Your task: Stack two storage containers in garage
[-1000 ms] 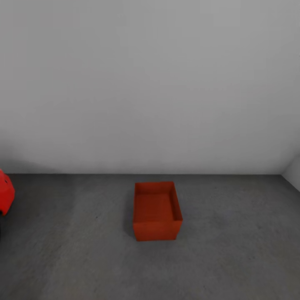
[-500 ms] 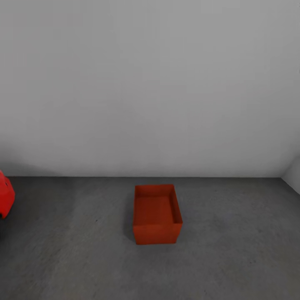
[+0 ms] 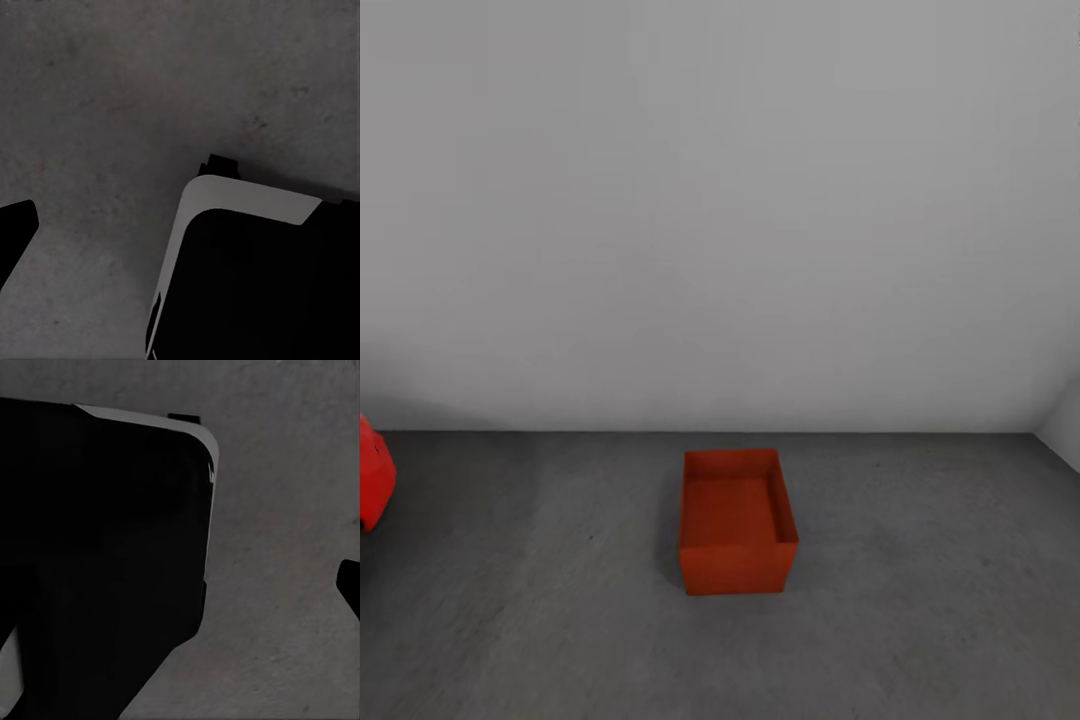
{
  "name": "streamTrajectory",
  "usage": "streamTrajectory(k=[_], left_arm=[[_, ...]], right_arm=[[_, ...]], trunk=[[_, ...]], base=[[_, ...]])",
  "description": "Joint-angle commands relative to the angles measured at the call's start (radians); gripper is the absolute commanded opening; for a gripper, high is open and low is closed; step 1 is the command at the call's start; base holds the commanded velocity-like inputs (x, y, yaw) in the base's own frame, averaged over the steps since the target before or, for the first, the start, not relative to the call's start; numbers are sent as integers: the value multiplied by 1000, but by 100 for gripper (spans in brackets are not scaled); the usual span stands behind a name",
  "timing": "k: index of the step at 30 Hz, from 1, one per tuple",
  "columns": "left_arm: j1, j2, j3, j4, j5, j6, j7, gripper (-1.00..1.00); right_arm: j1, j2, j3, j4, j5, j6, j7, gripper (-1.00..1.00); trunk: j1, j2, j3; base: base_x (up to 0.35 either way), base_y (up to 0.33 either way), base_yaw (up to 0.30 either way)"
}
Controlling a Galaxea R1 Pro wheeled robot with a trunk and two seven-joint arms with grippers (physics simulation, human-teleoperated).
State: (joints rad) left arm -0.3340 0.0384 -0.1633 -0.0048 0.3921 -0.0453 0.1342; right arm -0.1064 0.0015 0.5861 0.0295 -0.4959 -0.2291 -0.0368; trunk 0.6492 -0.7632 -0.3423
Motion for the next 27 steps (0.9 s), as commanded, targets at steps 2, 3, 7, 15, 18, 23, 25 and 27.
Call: streamTrajectory(k=[2,3,7,15,18,23,25,27], left_arm=[[0,0,-8,0,8,-2,2,100],[0,0,-8,0,8,-2,2,100],[0,0,-8,0,8,-2,2,100],[0,0,-8,0,8,-2,2,100],[0,0,-8,0,9,-3,2,100],[-1,0,-8,0,8,-2,2,100],[-1,0,-8,0,8,-2,2,100],[-1,0,-8,0,9,-2,2,100]], right_arm=[[-1,1,8,3,-7,-6,0,100],[-1,1,8,3,-9,-7,0,100],[-1,-1,8,3,-12,-8,0,100],[-1,-7,6,3,-14,-9,0,100],[-1,-9,6,3,-15,-9,0,100],[-1,-7,7,3,-12,-14,0,100],[-1,-7,7,3,-10,-15,0,100],[-1,-6,8,3,-8,-16,0,100]], trunk=[[0,-1,2],[0,-1,4],[0,-1,10],[0,-1,23],[0,-1,28],[0,-1,37],[0,-1,40],[0,-1,43]], base=[[0,0,0],[0,0,0],[0,0,0],[0,0,0],[0,0,0],[0,0,0],[0,0,0],[0,0,0]])
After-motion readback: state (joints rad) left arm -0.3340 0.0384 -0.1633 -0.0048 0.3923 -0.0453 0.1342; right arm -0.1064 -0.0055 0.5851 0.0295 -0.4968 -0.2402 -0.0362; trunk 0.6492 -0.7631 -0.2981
